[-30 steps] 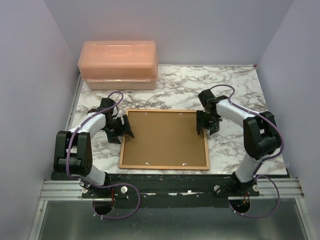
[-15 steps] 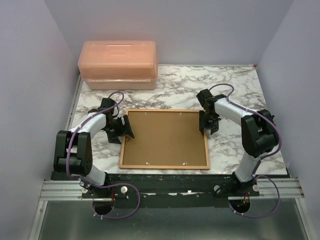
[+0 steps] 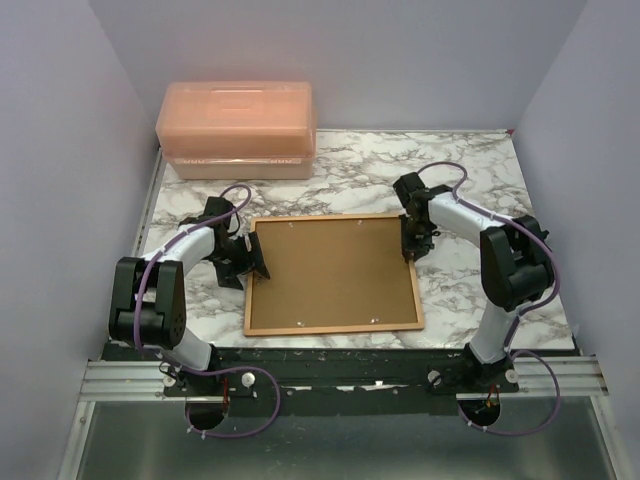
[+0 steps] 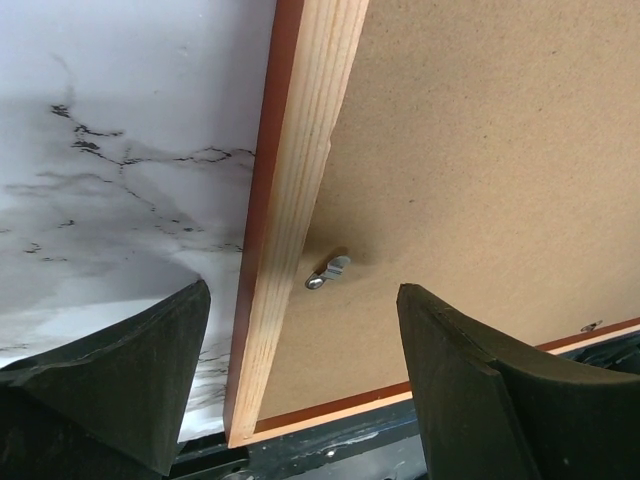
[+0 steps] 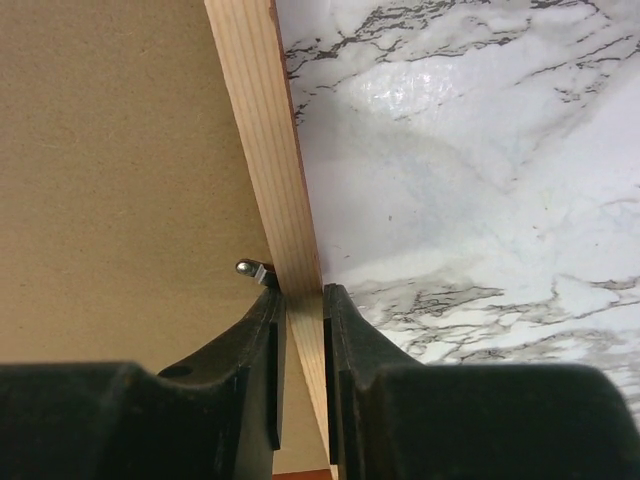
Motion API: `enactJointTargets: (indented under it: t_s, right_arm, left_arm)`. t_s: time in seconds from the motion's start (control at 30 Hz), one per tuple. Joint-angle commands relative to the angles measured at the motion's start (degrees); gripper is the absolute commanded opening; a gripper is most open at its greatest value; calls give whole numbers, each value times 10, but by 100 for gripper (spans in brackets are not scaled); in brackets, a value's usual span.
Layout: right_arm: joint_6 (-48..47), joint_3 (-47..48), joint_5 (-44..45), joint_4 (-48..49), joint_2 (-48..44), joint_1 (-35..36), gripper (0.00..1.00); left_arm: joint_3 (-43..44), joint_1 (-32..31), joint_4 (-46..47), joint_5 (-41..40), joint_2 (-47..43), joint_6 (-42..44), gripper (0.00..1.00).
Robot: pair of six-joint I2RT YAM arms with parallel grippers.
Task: Put the photo into the frame
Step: Install the photo frame at the center of the board.
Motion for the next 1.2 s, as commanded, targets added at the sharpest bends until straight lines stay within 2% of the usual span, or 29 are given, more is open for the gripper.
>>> enactJointTargets:
  t_s: [0.0,0.2,0.37,0.53,0.9,0.97,1.0,1.07,1.1,1.17]
  right_arm:
    - [23,-20,-30,95,23,-37,18]
    - [41,-59,-128,135,13,-90,14]
    - [35,-67,-130,135,9,-92,14]
    - [31,-69,-129,132,9,-93,14]
    - [23,-74,-139,131,14,-92,12]
    - [22,-76,-139,132,14,-92,12]
    - [22,-76,-139,132,14,-93,12]
    - [22,-77,-140,133,14,-93,12]
    - [21,-77,-142,134,14,-92,12]
    - [21,-78,-145,134,15,-93,12]
  left_arm:
    - [10,-5,-4,6,4,9,76]
    - [13,-10,-6,-9,0,9,75]
    - [26,-30,-17,-55,2,11,75]
    - [33,-53,-24,-117,11,-5,69]
    - [64,-101,-39,-231,46,-49,43]
    - [67,-103,-41,-237,47,-51,31]
    - [69,-103,-42,-238,49,-51,19]
    - [74,-103,-47,-238,52,-49,4]
    - [75,-103,-48,-237,54,-49,0]
    - [75,-103,-45,-231,54,-45,0]
